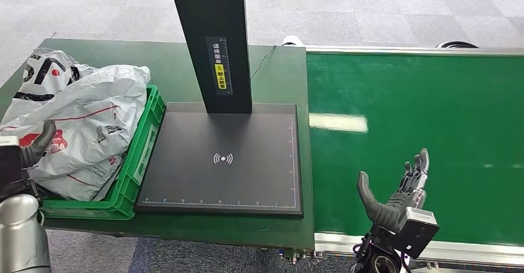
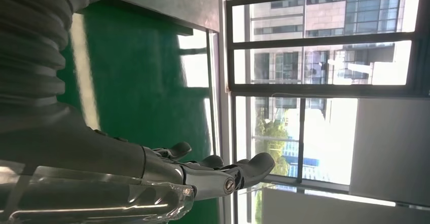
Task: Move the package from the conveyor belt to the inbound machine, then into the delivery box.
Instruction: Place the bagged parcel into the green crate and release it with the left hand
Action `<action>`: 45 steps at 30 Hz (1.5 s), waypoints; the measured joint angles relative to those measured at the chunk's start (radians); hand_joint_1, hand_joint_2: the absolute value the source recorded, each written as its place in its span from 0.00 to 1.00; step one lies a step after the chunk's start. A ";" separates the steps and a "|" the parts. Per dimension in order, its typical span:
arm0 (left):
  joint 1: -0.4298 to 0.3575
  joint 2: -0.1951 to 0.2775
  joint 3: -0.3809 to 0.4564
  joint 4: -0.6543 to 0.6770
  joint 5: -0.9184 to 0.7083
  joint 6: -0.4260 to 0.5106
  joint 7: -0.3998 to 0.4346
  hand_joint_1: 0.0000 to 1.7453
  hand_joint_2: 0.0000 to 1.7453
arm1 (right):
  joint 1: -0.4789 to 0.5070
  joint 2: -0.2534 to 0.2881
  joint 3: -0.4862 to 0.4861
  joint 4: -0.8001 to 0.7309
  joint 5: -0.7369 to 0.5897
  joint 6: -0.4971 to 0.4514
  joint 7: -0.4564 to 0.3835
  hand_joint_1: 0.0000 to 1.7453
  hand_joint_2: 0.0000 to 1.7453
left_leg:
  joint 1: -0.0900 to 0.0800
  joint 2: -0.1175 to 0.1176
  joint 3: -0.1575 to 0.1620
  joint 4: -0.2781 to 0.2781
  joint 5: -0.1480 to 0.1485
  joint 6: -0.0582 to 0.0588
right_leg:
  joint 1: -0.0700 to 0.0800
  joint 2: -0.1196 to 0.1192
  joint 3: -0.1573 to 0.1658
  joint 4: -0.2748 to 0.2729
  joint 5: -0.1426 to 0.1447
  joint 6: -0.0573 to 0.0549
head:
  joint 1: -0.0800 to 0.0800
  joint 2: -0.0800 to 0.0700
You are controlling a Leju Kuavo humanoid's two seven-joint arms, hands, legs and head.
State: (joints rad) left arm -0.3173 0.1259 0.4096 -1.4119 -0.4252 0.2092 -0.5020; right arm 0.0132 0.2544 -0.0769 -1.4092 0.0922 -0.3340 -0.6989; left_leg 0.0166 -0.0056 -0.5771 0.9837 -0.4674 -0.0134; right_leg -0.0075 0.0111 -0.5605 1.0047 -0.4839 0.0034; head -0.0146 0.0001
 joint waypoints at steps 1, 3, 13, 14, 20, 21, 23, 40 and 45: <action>0.007 -0.009 -0.005 -0.022 0.038 -0.001 -0.018 0.00 1.00 | -0.001 0.000 0.000 0.000 0.000 -0.001 0.000 0.00 1.00 | 0.000 0.000 0.000 0.000 0.000 0.000 | 0.000 0.000 0.000 0.000 0.000 0.000 | 0.000 0.000; 0.030 -0.034 -0.021 -0.072 0.125 -0.019 -0.052 0.00 1.00 | -0.003 0.000 0.001 0.000 -0.003 -0.003 0.000 0.00 1.00 | 0.000 0.000 0.000 0.000 0.000 0.000 | 0.000 0.000 0.000 0.000 0.000 0.000 | 0.000 0.000; 0.146 -0.144 -0.247 -0.224 0.284 -0.042 -0.121 0.00 1.00 | -0.033 0.000 0.016 0.103 0.060 0.058 0.001 0.00 1.00 | 0.000 -0.001 0.000 0.000 0.000 0.000 | 0.000 0.000 0.001 0.000 0.000 0.000 | 0.000 0.000; 0.147 -0.150 -0.272 -0.224 0.287 -0.045 -0.121 0.00 1.00 | -0.041 0.000 0.020 0.129 0.073 0.070 0.002 0.00 1.00 | 0.000 -0.001 0.001 0.000 0.000 0.000 | 0.000 -0.001 0.001 0.000 0.000 0.000 | 0.000 0.000; 0.140 -0.165 -0.444 -0.164 0.250 -0.068 -0.096 0.00 0.25 | -0.103 0.000 0.024 0.279 0.116 0.142 0.005 0.00 1.00 | 0.000 -0.001 0.001 0.000 0.000 0.000 | 0.000 -0.001 0.001 0.000 0.000 0.000 | 0.000 0.000; 0.141 -0.170 -0.470 -0.147 0.239 -0.064 -0.098 0.00 0.00 | -0.110 0.000 0.024 0.296 0.121 0.147 0.004 0.00 1.00 | 0.000 -0.001 0.001 0.000 0.000 0.000 | 0.000 -0.001 0.001 0.000 0.000 0.000 | 0.000 0.000; 0.147 -0.184 -0.517 -0.116 0.207 -0.042 -0.098 0.00 0.50 | -0.117 0.001 0.024 0.321 0.134 0.147 0.006 0.00 1.00 | 0.000 -0.001 0.001 0.000 -0.001 0.000 | 0.000 -0.001 0.001 0.000 0.000 0.000 | 0.000 0.000; 0.336 -0.310 -0.704 0.008 0.032 -0.137 -0.086 0.00 1.00 | -0.055 0.033 -0.013 0.320 0.185 0.186 0.023 0.00 1.00 | 0.000 -0.001 0.000 0.000 -0.002 0.001 | -0.001 0.000 0.000 -0.001 -0.001 0.000 | 0.000 0.000; 0.382 -0.323 -0.702 0.014 0.022 -0.216 -0.071 0.00 1.00 | -0.020 0.051 -0.009 0.265 0.211 0.203 0.025 0.00 1.00 | 0.000 0.000 0.000 0.000 -0.002 0.001 | 0.000 0.000 0.000 -0.001 -0.001 0.000 | 0.000 0.000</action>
State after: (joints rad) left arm 0.0642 -0.1972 -0.2922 -1.3977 -0.4031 -0.0071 -0.5735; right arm -0.0071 0.3053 -0.0855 -1.1441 0.3034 -0.1310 -0.6735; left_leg 0.0164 -0.0061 -0.5772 0.9840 -0.4696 -0.0127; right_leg -0.0080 0.0107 -0.5606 1.0040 -0.4844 0.0038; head -0.0149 0.0001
